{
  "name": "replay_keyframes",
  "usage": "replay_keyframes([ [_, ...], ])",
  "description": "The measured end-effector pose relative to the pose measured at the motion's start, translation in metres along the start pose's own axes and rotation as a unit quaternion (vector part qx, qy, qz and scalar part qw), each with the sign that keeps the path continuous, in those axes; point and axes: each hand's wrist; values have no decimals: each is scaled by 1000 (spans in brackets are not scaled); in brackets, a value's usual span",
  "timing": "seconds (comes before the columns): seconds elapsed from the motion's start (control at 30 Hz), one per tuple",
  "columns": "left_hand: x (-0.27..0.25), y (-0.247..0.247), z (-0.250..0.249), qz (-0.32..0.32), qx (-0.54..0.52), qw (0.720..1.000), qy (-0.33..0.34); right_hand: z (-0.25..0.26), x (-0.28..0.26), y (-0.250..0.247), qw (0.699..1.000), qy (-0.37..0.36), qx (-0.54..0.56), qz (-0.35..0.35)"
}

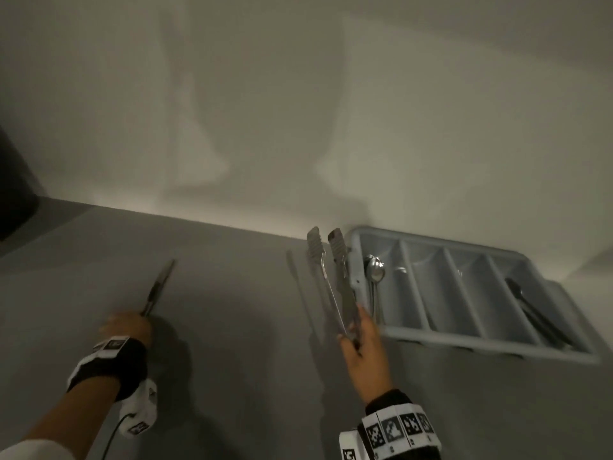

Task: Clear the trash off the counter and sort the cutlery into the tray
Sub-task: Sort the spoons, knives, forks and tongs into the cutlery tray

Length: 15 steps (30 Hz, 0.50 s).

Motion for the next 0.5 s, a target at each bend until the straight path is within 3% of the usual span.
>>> replay_keyframes([
  [0.23,-32,26,-21,9,-89,996,1,-30,-23,-78,996,-22,58,-68],
  [0.4,-36,71,-30,-3,-136,991,7,-67,-40,-141,992,-43,72,-95],
  [0.5,-132,73,-100,-51,-201,975,82,-94,-52,-184,992,-27,76,-98],
])
Point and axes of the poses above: each hand's wrist, its own x-axis towards the middle knuckle, its own y-axis out of the palm, z = x × y, and after that the axes turned 11 degrees about z, right-handed
